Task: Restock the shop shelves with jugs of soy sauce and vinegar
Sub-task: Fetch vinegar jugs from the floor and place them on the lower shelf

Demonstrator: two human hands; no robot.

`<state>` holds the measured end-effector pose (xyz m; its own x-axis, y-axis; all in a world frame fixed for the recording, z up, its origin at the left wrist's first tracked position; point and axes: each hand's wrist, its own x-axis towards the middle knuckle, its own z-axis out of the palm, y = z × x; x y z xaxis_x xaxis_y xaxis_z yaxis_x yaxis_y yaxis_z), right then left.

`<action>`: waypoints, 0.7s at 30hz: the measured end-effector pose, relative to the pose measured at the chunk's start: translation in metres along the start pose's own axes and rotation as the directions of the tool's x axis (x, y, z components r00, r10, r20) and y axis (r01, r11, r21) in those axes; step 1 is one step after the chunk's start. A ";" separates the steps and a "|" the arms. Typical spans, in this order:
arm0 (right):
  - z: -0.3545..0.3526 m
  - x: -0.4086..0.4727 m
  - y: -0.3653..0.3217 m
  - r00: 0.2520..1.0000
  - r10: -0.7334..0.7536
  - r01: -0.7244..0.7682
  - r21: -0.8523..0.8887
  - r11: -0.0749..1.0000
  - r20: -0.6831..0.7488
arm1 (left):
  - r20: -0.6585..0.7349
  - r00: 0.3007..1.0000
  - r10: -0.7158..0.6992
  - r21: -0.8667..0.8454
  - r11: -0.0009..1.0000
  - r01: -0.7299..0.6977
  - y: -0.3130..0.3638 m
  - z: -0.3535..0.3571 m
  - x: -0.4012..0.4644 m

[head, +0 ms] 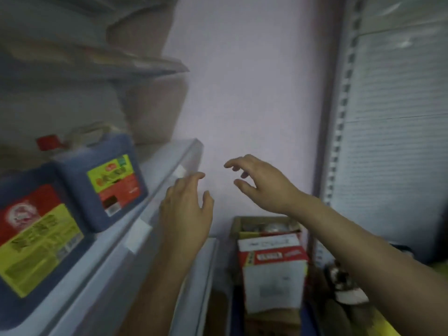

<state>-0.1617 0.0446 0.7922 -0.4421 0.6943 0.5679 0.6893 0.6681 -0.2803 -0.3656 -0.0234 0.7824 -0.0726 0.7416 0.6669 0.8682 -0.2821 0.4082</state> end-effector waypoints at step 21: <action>-0.173 -0.581 0.122 0.770 0.630 -0.428 -0.650 0.628 0.102 | 0.588 0.487 0.646 -0.181 0.691 -0.700 0.343 0.247 -0.291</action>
<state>0.2785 -0.3230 0.5618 0.0350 0.9827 0.1816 0.9952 -0.0509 0.0840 0.0746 -0.1857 0.5749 0.8143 0.5364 0.2217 0.5622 -0.8239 -0.0718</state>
